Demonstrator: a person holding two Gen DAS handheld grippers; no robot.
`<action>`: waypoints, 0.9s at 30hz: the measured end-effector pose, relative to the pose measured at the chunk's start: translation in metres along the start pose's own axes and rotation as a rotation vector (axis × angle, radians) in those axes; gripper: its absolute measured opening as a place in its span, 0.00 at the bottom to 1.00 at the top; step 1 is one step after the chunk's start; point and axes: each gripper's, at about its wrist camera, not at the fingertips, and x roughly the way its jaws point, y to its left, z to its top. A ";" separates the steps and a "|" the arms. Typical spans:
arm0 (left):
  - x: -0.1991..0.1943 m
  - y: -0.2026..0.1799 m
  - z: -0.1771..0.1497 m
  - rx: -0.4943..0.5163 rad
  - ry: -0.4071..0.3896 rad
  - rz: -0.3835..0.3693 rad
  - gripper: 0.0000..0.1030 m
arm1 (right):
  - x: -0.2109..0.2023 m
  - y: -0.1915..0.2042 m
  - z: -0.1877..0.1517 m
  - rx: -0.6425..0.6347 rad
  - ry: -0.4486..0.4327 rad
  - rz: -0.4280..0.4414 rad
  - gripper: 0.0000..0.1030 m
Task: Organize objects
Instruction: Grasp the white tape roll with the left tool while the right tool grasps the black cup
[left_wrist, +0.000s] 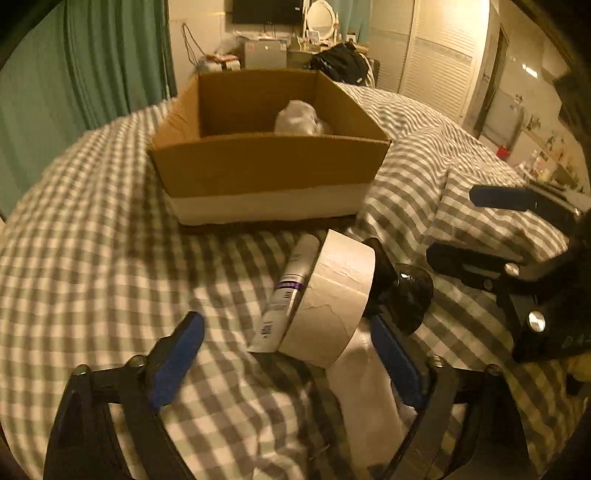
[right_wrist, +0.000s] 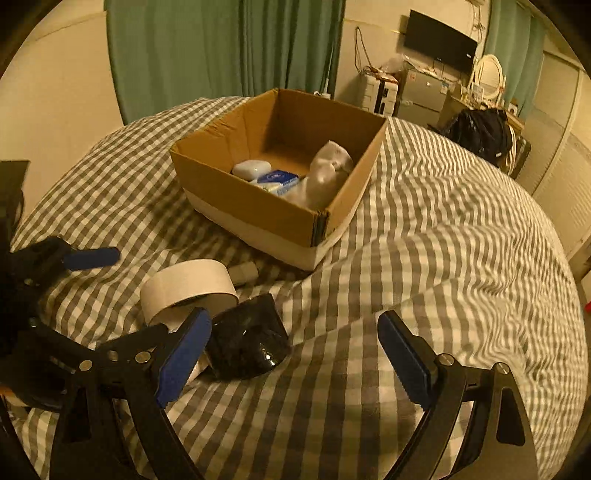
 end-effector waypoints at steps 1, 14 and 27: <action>0.004 0.002 0.001 -0.012 0.007 -0.024 0.71 | 0.002 -0.001 -0.002 0.005 0.004 0.003 0.89; -0.031 0.018 0.009 0.006 -0.105 0.041 0.27 | 0.008 0.015 -0.007 0.025 0.031 0.014 0.89; -0.034 0.054 0.004 -0.041 -0.094 0.100 0.14 | 0.056 0.040 -0.005 0.003 0.179 -0.011 0.63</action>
